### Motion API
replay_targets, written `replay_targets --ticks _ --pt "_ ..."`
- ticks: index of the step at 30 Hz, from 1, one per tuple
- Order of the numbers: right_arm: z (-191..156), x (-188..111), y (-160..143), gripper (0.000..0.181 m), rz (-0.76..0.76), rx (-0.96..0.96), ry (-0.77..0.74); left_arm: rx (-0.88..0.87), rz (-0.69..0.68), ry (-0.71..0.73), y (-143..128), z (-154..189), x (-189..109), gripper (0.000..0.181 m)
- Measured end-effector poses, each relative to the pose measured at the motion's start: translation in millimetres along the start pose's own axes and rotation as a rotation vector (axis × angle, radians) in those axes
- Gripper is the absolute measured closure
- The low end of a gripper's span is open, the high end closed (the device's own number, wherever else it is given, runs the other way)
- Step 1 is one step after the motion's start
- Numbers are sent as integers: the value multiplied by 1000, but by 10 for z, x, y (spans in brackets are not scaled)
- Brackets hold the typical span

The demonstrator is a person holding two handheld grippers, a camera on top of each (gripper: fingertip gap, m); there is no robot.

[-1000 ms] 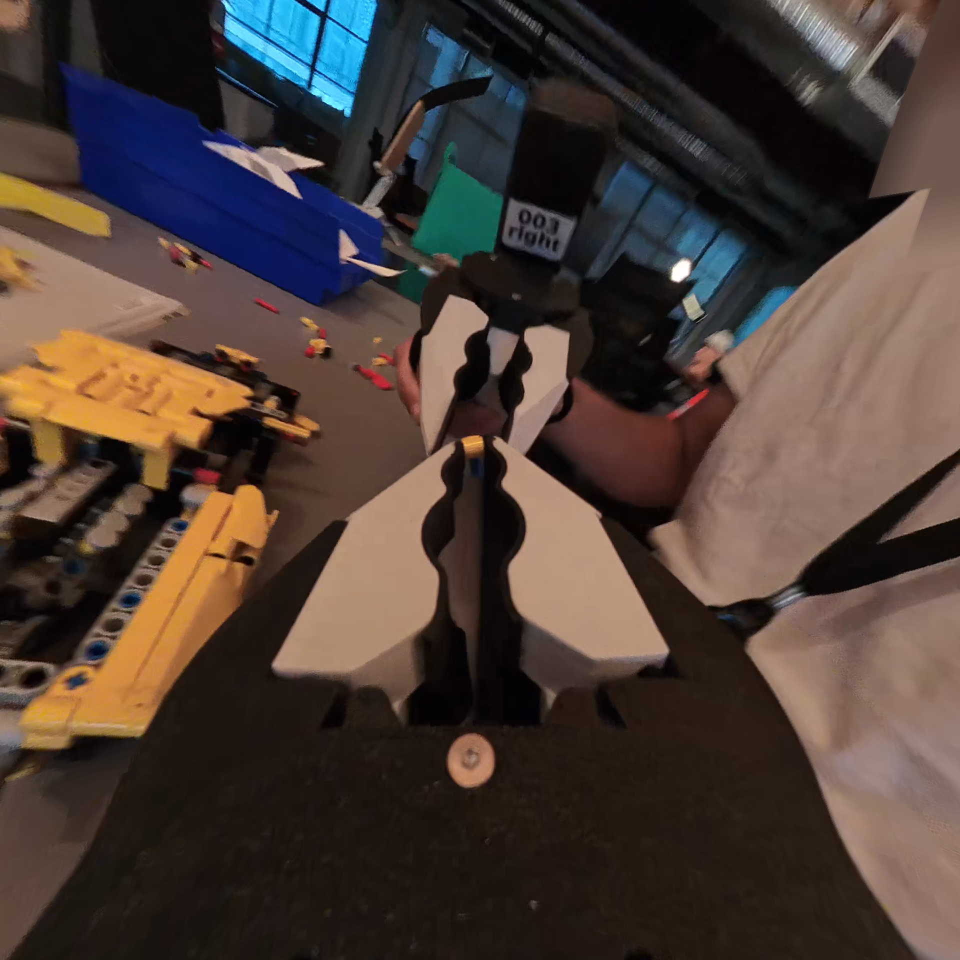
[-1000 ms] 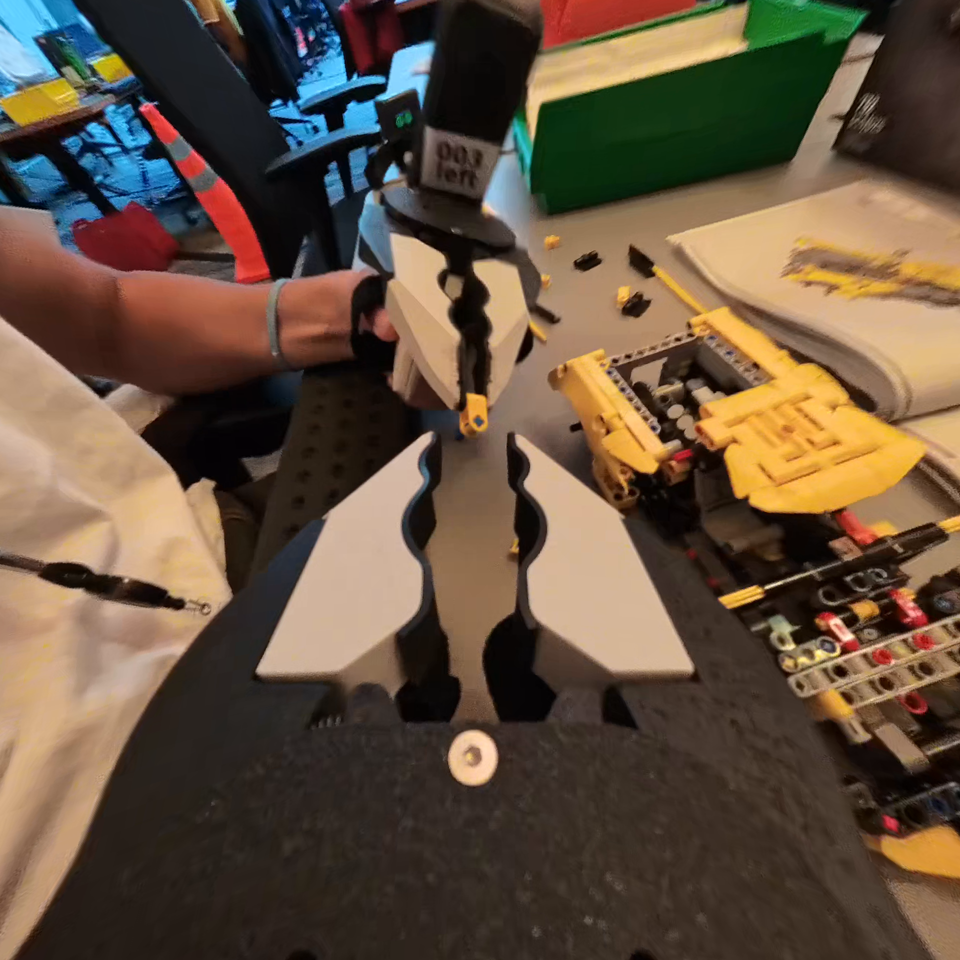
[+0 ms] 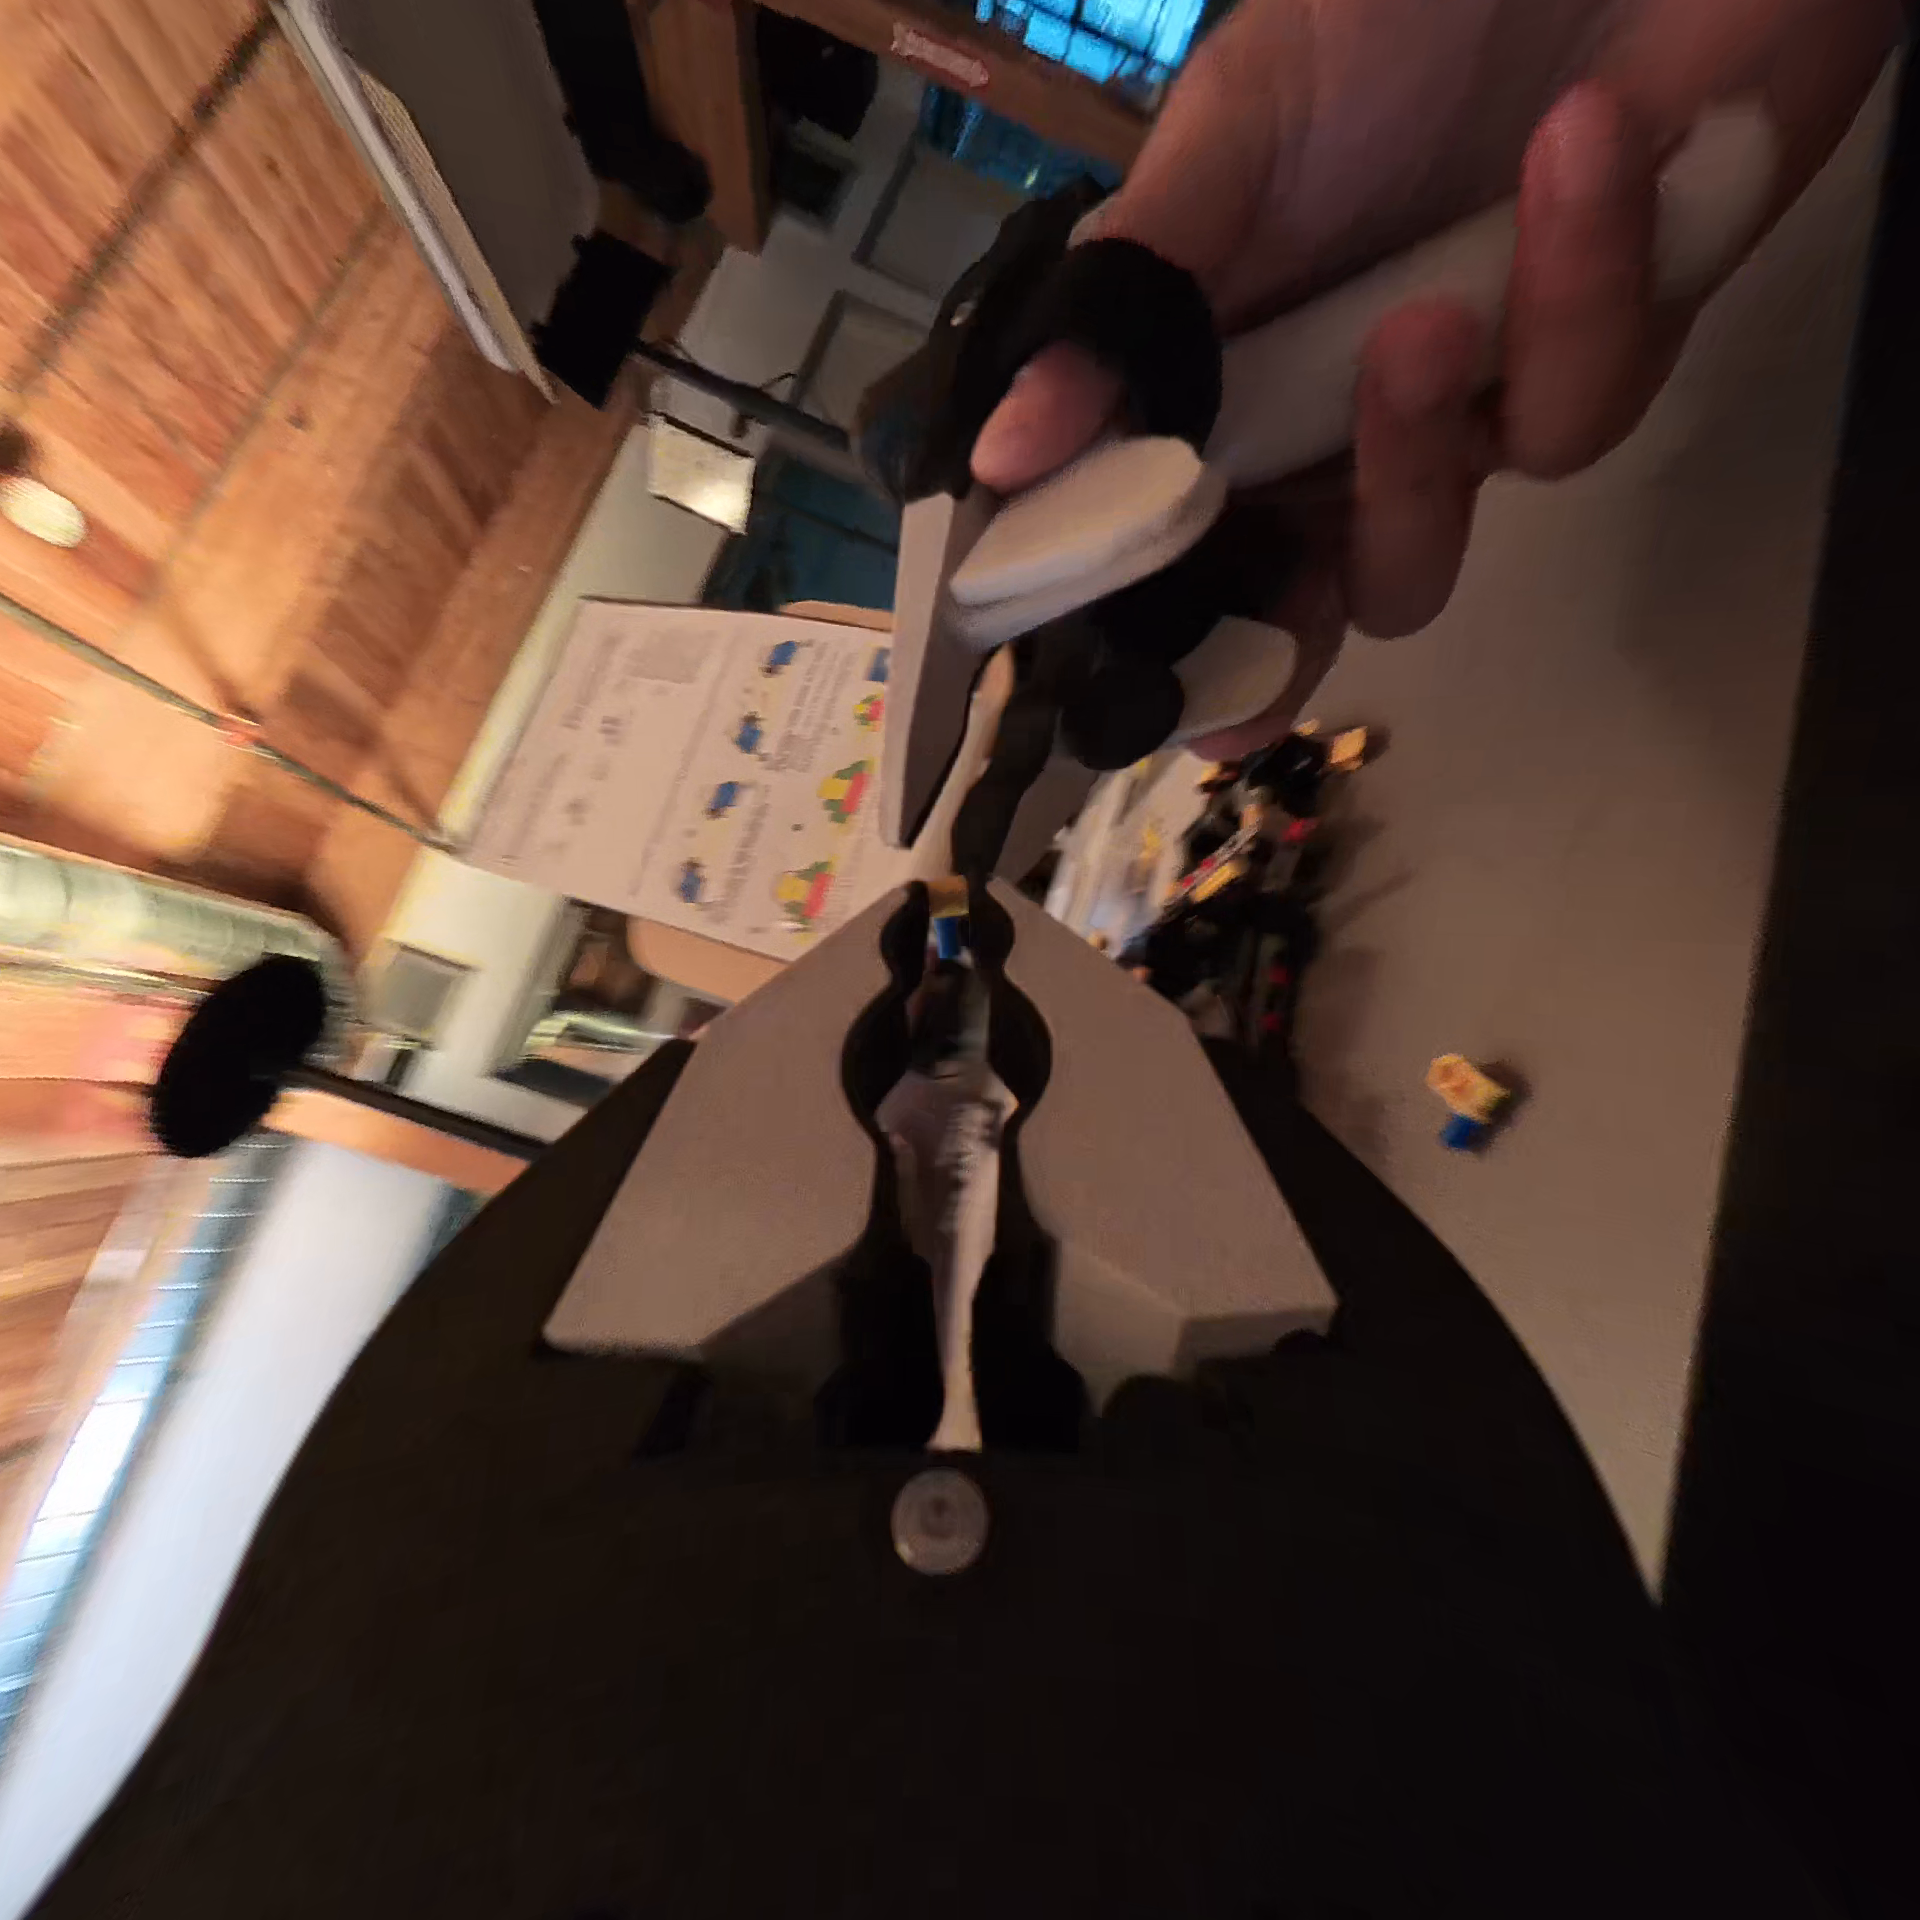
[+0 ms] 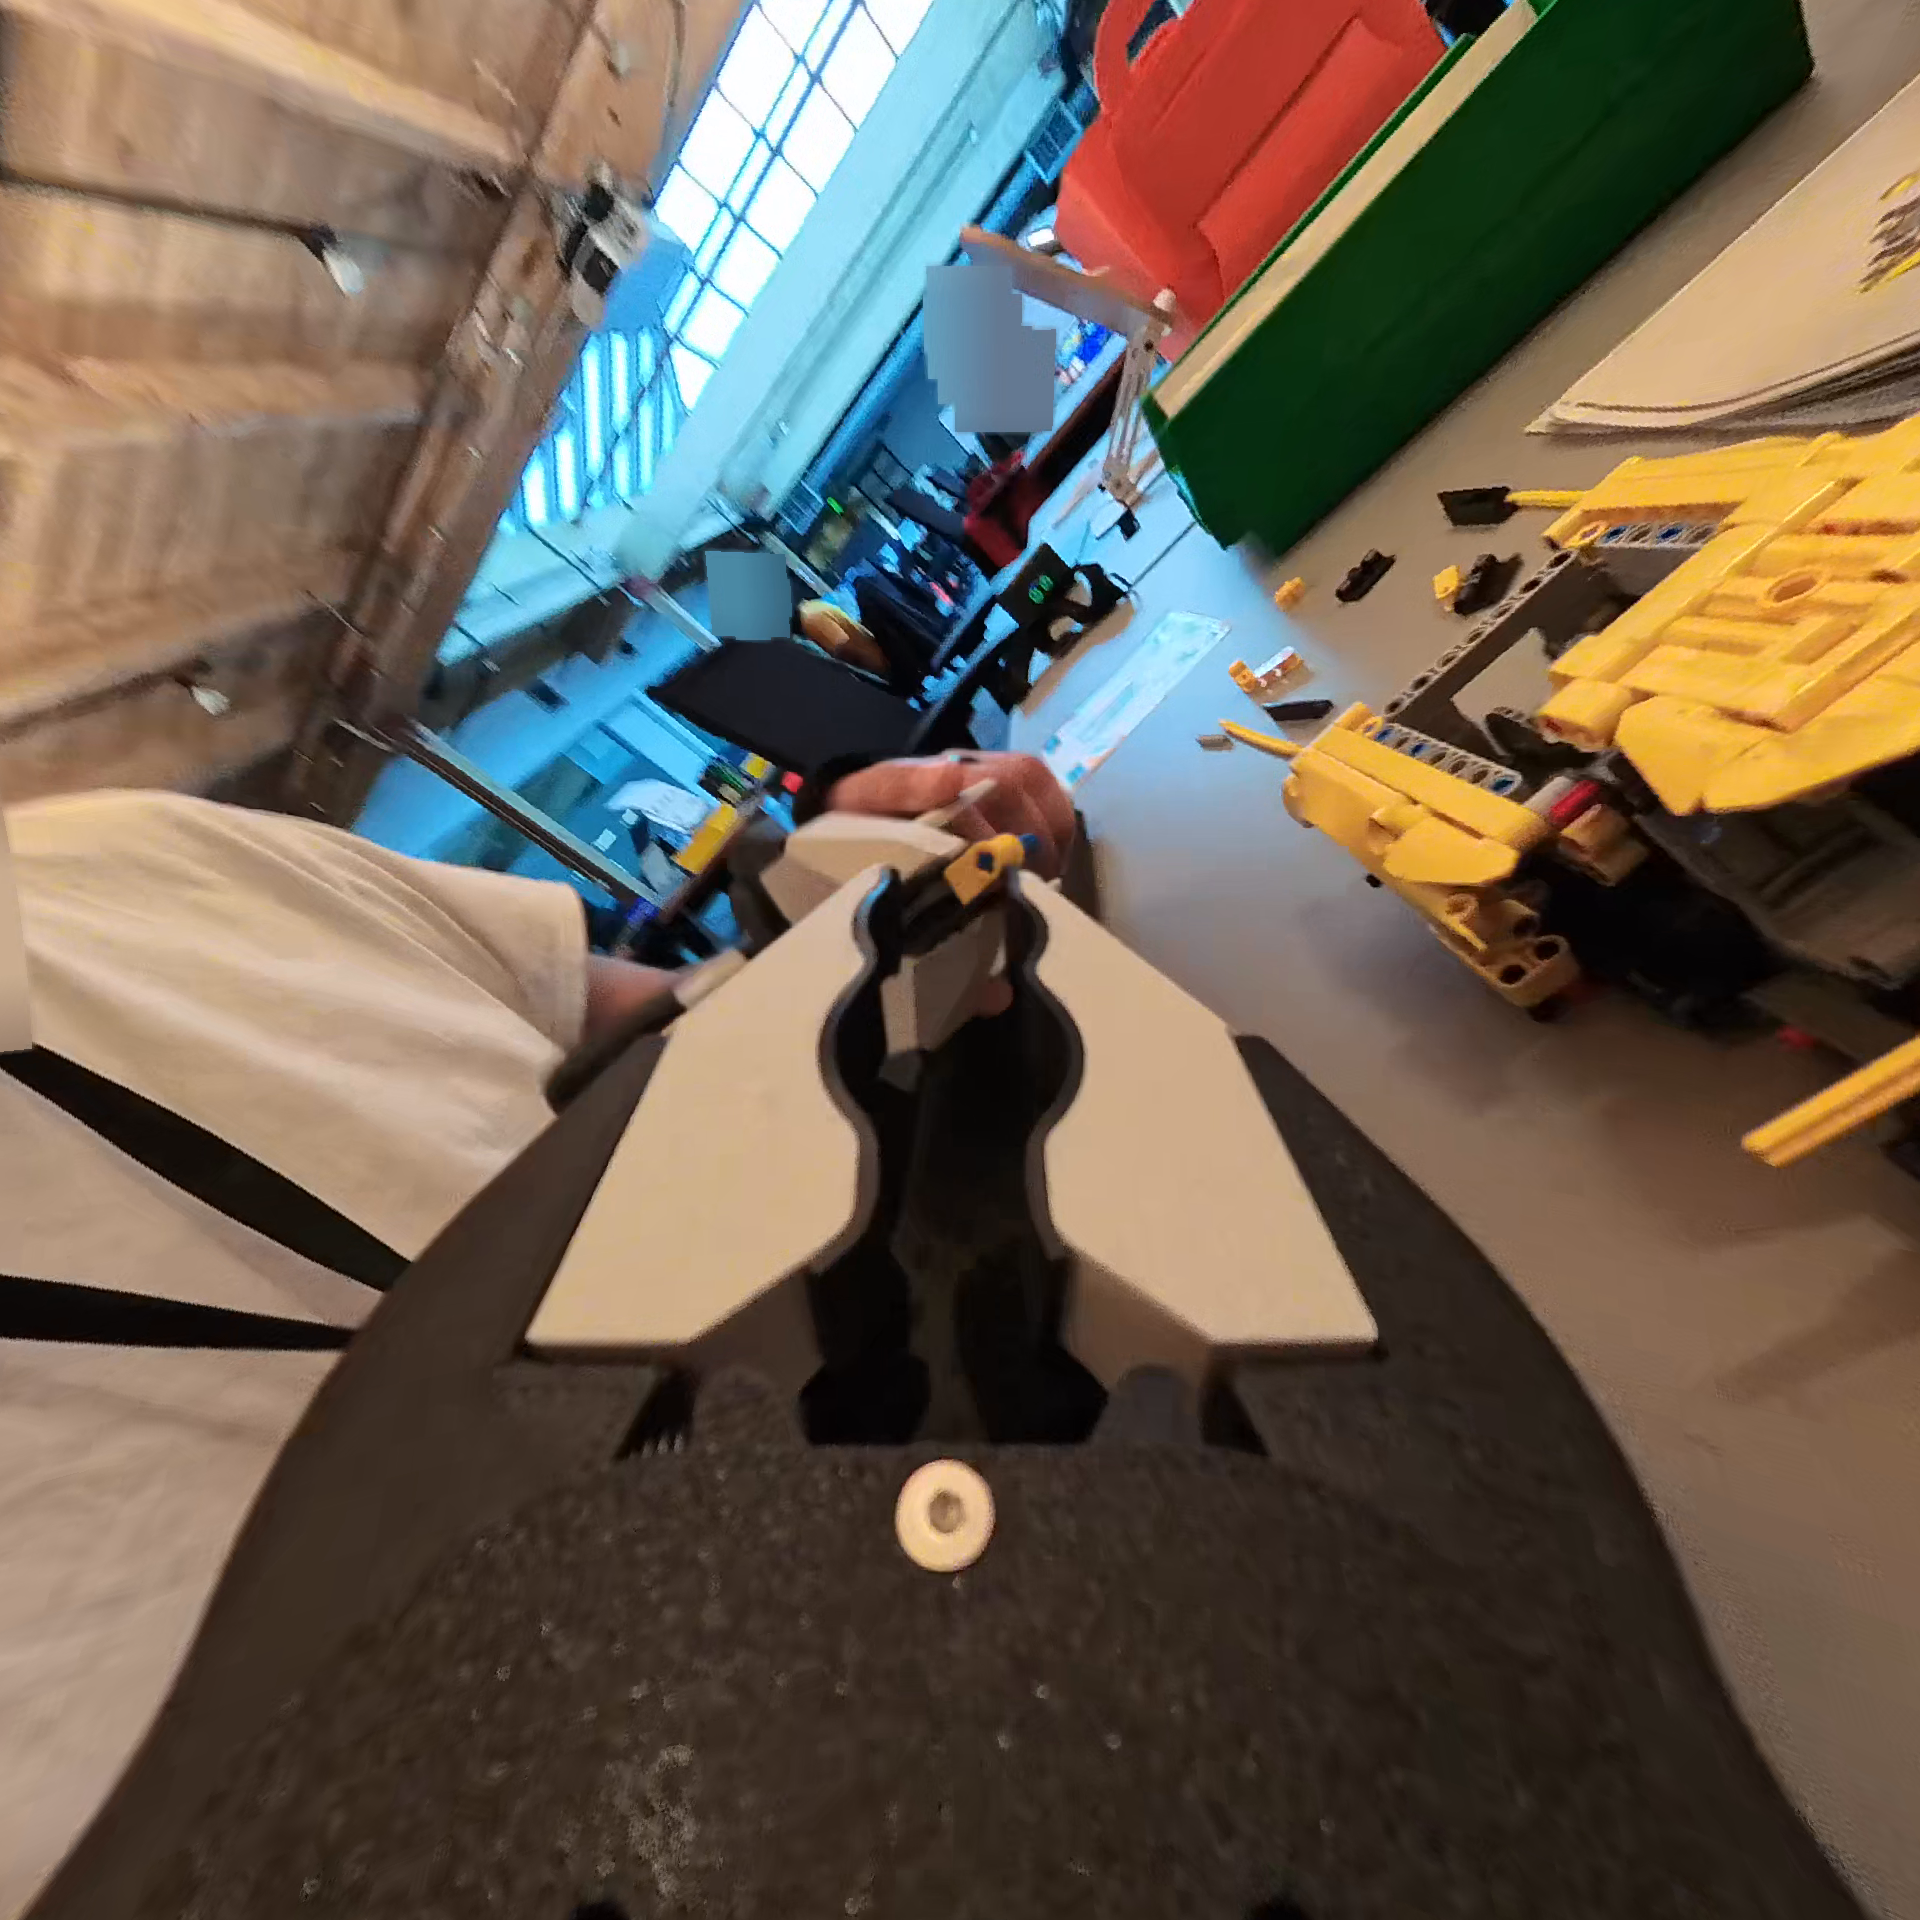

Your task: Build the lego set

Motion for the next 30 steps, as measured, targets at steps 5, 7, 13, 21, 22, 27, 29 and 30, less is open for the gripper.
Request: replay_targets --ticks 5,7,13,21,22,27,29,30 --pt "59 43 -20 174 34 239 98 352 -175 156 65 89 42 175" --pt "77 44 -38 174 40 267 91 400 -203 159 64 116 59 175" --pt "116 -1 -35 176 23 111 -123 274 -208 41 28 181 126 174" --pt "3 -125 -290 175 -228 -1069 -501 -484 -75 -139 -352 -95 -9 155" --pt "39 -104 -357 174 -275 -1221 -564 -619 -62 -164 -450 -145 -6 155" --pt "263 -19 -590 174 -474 -1590 -589 -1182 96 -112 -900 -433 -126 155" --pt "276 -18 -607 174 -467 -1663 -575 -1354 166 -75 -1066 -491 -203 156" --pt "280 -23 -612 174 -462 -1686 -568 -1423 195 -62 -1137 -510 -232 156"
Point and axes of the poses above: each gripper's, where its closed fingertips meet, x out along the fingers, y out of its top, z = x × y across the jaws, the point moved 8 cm from there along -x, back along the fingers, and after that the axes turned 14 degrees about -y, right-handed, at the moved point
